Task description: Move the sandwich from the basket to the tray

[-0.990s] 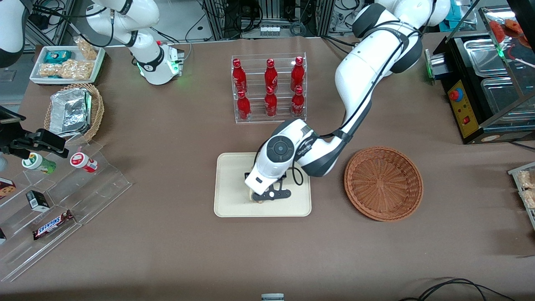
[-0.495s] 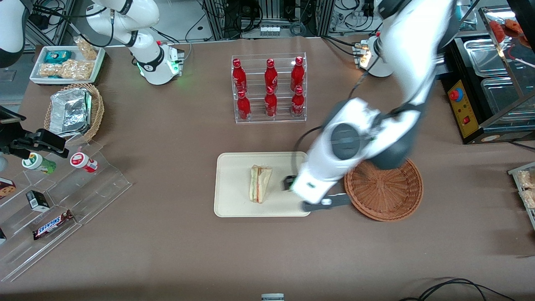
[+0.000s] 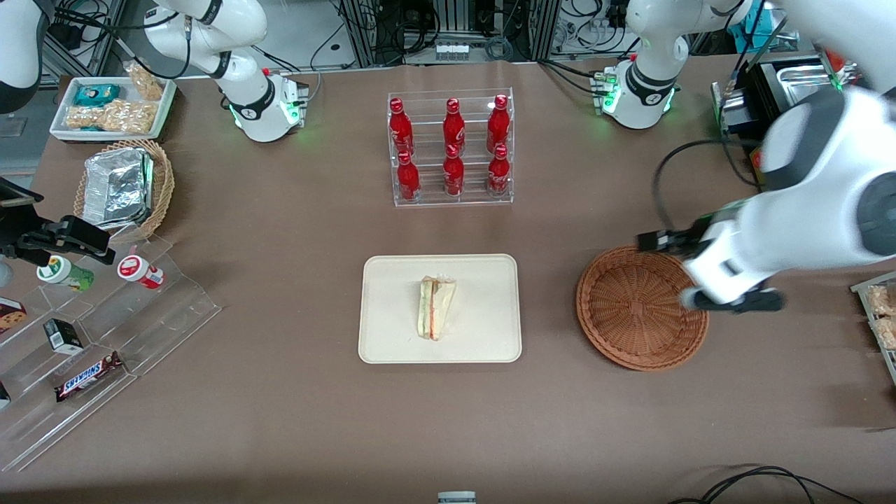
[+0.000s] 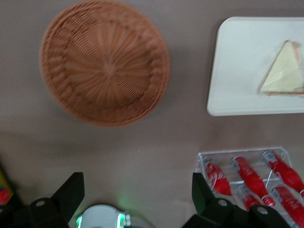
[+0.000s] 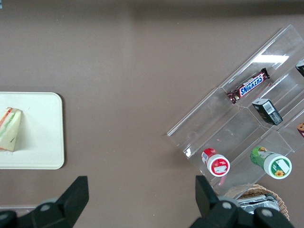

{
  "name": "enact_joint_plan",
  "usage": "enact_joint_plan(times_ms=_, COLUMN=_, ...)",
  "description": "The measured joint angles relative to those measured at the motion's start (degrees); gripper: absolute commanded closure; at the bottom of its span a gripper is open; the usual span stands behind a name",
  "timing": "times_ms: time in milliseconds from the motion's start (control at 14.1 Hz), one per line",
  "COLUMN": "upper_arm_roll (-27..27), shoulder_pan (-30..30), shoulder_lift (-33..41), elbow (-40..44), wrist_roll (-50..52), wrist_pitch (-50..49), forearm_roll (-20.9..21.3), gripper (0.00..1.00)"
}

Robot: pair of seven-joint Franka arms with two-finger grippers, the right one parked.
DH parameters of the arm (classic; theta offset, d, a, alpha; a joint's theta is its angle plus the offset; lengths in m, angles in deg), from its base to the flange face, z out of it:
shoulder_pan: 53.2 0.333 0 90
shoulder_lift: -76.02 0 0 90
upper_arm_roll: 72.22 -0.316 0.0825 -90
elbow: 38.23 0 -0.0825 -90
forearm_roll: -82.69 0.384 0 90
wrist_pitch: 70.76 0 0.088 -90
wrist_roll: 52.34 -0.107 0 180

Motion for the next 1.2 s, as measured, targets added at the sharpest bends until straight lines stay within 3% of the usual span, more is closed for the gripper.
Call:
enact_joint_plan(times_ms=354, upper_arm_roll=-2.62, shoulder_pan=3.15, shoulder_lift=12.22, elbow=-10.85, wrist_roll=-1.15, wrist_pitch=-2.03, forearm_roll=0.4, gripper=0.0)
enact_joint_plan(times_ms=566, upper_arm_roll=-15.82, shoulder_pan=-7.25, shoulder_lift=20.18, elbow=-18.14, wrist_roll=-6.44, wrist_pitch=-0.73, forearm_roll=0.24, gripper=0.0)
enact_joint_plan(times_ms=707, upper_arm_roll=-18.57, shoulder_pan=-9.94, shoulder_lift=21.77, elbow=-18.76, wrist_roll=-7.45, wrist_pitch=-0.5, forearm_roll=0.27, gripper=0.0)
enact_joint_plan(times_ms=919, upper_arm_roll=-16.9, shoulder_pan=-8.74, shoulder_lift=21.96, elbow=-18.36, wrist_roll=-7.64, wrist_pitch=-0.53, forearm_roll=0.28, gripper=0.0)
enact_joint_plan(times_ms=1202, upper_arm_roll=-9.87, shoulder_pan=-1.35, shoulder_lift=22.21, elbow=-18.24, wrist_roll=-7.65, wrist_pitch=-0.87, forearm_roll=0.34, gripper=0.0)
